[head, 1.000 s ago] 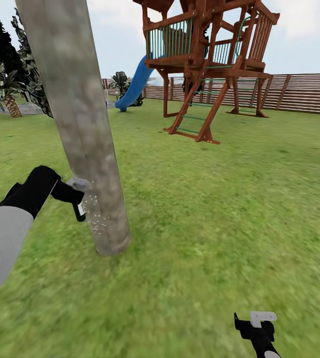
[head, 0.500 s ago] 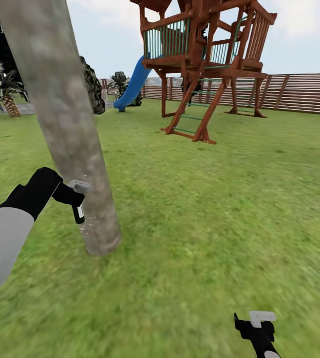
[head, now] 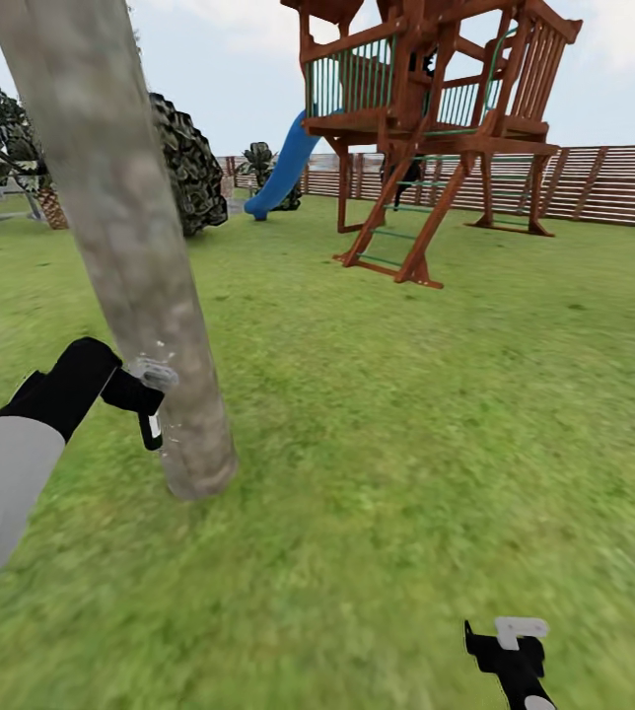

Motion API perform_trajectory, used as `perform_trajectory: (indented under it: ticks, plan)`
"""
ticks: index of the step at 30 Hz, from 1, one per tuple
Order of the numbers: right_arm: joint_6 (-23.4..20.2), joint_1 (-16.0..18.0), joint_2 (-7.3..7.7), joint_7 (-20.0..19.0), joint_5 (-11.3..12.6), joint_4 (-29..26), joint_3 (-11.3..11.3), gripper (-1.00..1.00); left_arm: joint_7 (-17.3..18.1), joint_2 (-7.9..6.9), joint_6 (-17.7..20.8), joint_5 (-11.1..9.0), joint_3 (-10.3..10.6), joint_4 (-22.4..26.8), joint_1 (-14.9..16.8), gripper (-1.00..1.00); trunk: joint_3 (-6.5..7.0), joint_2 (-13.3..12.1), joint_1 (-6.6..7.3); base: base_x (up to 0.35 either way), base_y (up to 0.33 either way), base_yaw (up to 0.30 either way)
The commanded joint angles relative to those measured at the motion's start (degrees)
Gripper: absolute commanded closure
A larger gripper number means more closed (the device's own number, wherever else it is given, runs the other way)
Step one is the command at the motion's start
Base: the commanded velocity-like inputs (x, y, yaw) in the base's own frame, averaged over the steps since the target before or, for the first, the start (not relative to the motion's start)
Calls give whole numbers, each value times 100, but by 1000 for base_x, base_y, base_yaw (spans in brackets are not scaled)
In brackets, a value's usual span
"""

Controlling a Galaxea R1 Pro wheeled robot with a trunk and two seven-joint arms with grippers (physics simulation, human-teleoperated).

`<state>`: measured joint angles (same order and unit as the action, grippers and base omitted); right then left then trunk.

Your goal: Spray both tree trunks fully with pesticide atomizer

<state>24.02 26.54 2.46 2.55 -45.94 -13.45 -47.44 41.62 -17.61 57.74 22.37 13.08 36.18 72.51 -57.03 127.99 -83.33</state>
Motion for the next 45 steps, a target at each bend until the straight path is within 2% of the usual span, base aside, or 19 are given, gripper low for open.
perform_trajectory:
  ticks: [1, 3, 5, 9, 11, 13, 14, 17, 18, 20, 22, 27, 32, 34, 43, 44, 45]
  plan:
    - [0, 0, 0, 0, -1, 0, -1, -100, -7, -2, -5, 11, -4, 2, -81, 100, 1, 0, 1, 0, -273, 0]
    - [-1, 0, 0, 0, 2, 0, -2, -100, -17, -5, -6, 160, -19, 1, -292, 100, 1, 0, 1, 0, -273, 0]
    - [1, 0, 0, 0, 5, 0, -2, -100, -28, -11, -11, 213, -66, 10, -596, 100, 1, 0, 1, 0, -273, 3]
    - [2, 0, -4, 0, 2, 0, -2, -100, -31, -157, -10, 224, -124, 20, -708, 100, 1, 0, 1, 72, -258, 192]
    - [-1, 0, -7, 0, 1, 0, -1, -100, -36, -214, -9, 227, -346, 21, -708, 100, 1, 0, 1, 244, -179, 268]
    - [0, 0, -5, 0, 3, 0, 2, -100, -84, -238, -1, 236, -743, 21, -704, 100, 1, 0, 1, 271, -155, 271]
    - [0, 0, -7, 0, 1, 0, 5, -100, -115, -223, 0, 240, -780, 21, -703, 100, 1, 0, 1, 279, -150, 272]
    - [0, 0, -8, 0, 1, 0, 5, -100, -147, -193, -1, 251, -778, 21, -712, 100, 1, 0, 1, 267, -164, 272]
    - [-2, 0, -8, 0, 2, 0, 5, -100, -218, -191, -6, 317, -791, 15, -759, 100, 1, 0, 1, 248, -171, 272]
    - [-2, 0, -8, 0, 1, 0, 6, -100, -399, -176, -14, 409, -821, 17, -1015, 100, 1, 0, 1, 245, -171, 229]
    - [-2, 0, -7, 0, 3, 0, 7, -100, -452, -151, -10, 428, -835, 28, -1116, 100, 1, 0, 1, 238, -183, 74]
    - [-2, 0, -7, 0, 3, 0, 7, -100, -478, -39, -1, 435, -842, 90, -1158, 100, 1, 0, 1, 97, -246, 6]
    - [-2, 0, -8, 0, 4, 0, 6, -100, -479, -43, 1, 435, -863, 100, -1160, 100, 1, 0, 1, 2, -272, 1]
    - [-2, 0, -8, 0, 1, 0, 7, -100, -487, -101, -6, 435, -868, 24, -1238, 100, 1, 0, 1, 3, -273, 236]
    - [6, 0, -3, 0, 6, 0, -1, -100, -717, -6, -21, 393, -889, -22, -1488, 100, 1, 0, 1, 169, -243, 213]
    - [6, 0, -1, 0, 6, -5, -1, -100, -743, -4, -20, 381, -944, 30, -1499, 100, 1, 0, 1, 201, -231, 6]
    - [6, 0, 0, 0, 6, -7, -2, -100, -748, 21, -20, 380, -1090, 42, -1501, 100, 1, 0, 1, 201, -231, 2]
